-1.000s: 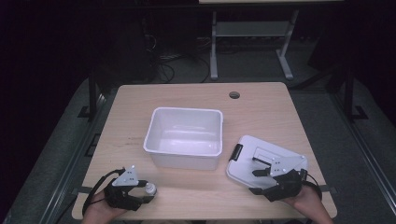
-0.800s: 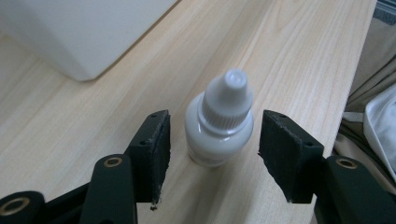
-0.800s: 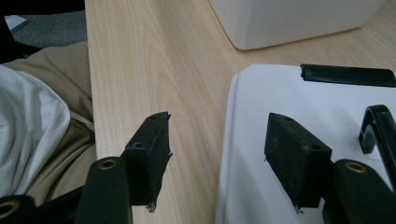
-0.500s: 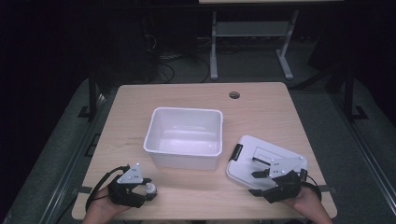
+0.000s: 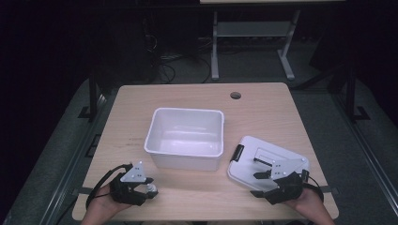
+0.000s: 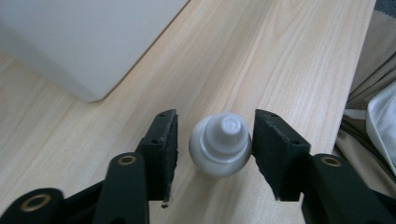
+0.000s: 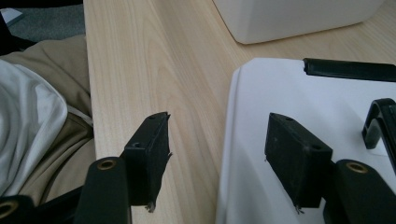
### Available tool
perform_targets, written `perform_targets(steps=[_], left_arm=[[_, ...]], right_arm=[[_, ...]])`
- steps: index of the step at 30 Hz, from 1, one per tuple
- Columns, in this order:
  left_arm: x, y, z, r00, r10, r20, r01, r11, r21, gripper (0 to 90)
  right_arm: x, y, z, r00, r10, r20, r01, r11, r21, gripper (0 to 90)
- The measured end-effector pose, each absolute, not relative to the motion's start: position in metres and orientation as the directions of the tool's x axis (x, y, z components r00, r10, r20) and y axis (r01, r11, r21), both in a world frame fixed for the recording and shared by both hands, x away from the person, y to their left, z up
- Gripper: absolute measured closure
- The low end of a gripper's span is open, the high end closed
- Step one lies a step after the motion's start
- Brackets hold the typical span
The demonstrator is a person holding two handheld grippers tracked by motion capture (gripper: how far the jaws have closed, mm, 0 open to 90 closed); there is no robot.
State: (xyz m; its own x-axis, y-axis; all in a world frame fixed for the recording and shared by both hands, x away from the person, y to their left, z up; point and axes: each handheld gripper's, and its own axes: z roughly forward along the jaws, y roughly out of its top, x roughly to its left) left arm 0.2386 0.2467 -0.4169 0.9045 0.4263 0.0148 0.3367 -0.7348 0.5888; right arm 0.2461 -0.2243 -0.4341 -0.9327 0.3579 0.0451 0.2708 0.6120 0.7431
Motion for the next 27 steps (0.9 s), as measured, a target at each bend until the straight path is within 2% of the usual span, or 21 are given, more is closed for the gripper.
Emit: perform_targets(steps=[7,27], left_arm=[[0.2399,0.2445,-0.414,0.913,0.408,0.009,0.329,-0.749,0.575,58.8],[0.2417,0.2448,-0.4121,0.917,0.399,-0.006,0.335,-0.761,0.555,59.1]], right_arm=[[0.2459,-0.2256,-0.4342,-0.932,0.359,0.044,0.27,0.611,0.744,39.1],[0.2454,-0.2248,-0.435,-0.932,0.359,0.041,0.269,0.615,0.741,38.6]])
